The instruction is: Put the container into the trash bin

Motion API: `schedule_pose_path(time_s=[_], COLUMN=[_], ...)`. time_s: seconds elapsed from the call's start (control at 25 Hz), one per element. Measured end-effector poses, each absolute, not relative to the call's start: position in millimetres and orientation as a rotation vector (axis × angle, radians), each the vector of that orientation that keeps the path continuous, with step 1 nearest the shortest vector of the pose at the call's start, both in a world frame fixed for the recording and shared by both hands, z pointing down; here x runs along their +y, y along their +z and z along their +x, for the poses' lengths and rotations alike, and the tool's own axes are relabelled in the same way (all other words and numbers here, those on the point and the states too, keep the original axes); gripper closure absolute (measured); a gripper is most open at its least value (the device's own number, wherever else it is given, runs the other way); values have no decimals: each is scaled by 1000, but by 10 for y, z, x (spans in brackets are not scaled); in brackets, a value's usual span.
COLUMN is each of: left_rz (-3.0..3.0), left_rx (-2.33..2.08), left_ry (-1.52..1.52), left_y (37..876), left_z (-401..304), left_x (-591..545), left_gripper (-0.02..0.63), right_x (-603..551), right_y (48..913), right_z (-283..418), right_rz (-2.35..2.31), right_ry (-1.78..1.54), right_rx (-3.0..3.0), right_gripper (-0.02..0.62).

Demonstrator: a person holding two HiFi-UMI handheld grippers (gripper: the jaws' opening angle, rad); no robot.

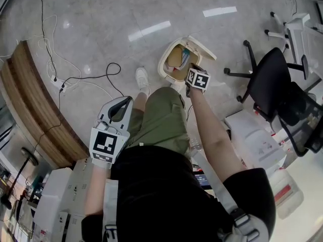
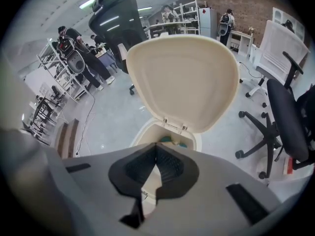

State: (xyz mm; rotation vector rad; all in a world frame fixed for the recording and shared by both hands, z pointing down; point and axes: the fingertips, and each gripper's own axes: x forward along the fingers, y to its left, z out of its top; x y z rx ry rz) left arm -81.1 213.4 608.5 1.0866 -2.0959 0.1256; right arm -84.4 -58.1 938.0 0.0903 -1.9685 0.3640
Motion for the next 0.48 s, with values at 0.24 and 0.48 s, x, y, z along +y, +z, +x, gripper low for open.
schedule_pose_path(time_s=[0.24,0.48], left_rz=[1108,1116], left_rx=[-2122,-2165], left_ry=[132,121], left_y=[5922,5733], left_z=[-949,-1062], left_x=[1924,1733], left_gripper=[598,598], right_x=[-649,-716], right_y=[9065,8651], right_z=[-944,-977], right_rz=[48,-6], right_ry=[379,366], right_rx=[-2013,-2059], right_gripper=[580,580])
